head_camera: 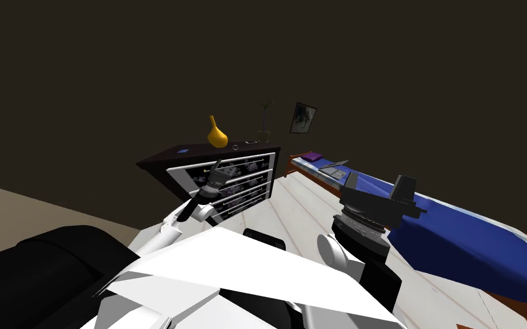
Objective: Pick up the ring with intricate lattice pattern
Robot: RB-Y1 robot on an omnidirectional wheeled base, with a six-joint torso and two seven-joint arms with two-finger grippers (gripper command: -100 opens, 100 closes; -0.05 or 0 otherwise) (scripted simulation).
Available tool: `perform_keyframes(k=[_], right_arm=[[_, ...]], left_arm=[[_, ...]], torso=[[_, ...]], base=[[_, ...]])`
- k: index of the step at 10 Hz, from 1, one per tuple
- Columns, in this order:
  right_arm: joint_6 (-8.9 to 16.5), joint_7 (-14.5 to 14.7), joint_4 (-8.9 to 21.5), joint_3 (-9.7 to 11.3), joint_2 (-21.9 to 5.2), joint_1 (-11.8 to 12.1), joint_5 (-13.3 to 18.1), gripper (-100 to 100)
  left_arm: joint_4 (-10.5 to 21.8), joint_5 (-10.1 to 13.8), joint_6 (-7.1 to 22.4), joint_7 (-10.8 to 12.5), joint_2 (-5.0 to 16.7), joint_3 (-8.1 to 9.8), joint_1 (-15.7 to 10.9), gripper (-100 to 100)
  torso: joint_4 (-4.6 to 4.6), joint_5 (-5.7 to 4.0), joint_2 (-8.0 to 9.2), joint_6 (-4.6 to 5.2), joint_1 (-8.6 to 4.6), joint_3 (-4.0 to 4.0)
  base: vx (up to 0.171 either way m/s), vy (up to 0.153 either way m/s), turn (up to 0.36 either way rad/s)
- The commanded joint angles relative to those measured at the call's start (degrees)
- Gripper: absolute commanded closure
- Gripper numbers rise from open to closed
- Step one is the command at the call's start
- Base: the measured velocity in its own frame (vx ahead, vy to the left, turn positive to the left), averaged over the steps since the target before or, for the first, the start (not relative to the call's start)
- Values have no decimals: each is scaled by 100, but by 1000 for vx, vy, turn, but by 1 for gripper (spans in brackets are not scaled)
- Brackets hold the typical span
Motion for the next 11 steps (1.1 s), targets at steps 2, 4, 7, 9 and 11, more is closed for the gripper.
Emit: perform_keyframes(k=[2,4,7,9,11], right_arm=[[0,0,0,0,0,0,0,0],[0,0,0,0,0,0,0,0],[0,0,0,0,0,0,0,0],[0,0,0,0,0,0,0,0],[0,0,0,0,0,1,0,0]], left_arm=[[219,37,-224,353,416,-2,-72,-100],[428,61,-426,620,765,-6,-136,-100],[653,74,-638,997,1257,-16,-199,-100],[653,74,-638,1076,1498,-16,-199,-100],[893,75,-856,1427,1891,-34,-258,-100]], torso=[[-2,2,-9,1,9,-5],[-2,1,-9,0,5,-6],[-3,1,-12,1,4,-7],[-3,0,-14,1,1,-8],[-4,2,-15,-2,4,-9]], base=[[-17,-24,50],[-31,-51,80],[-19,-45,62],[-11,-34,27],[-11,-43,88]])
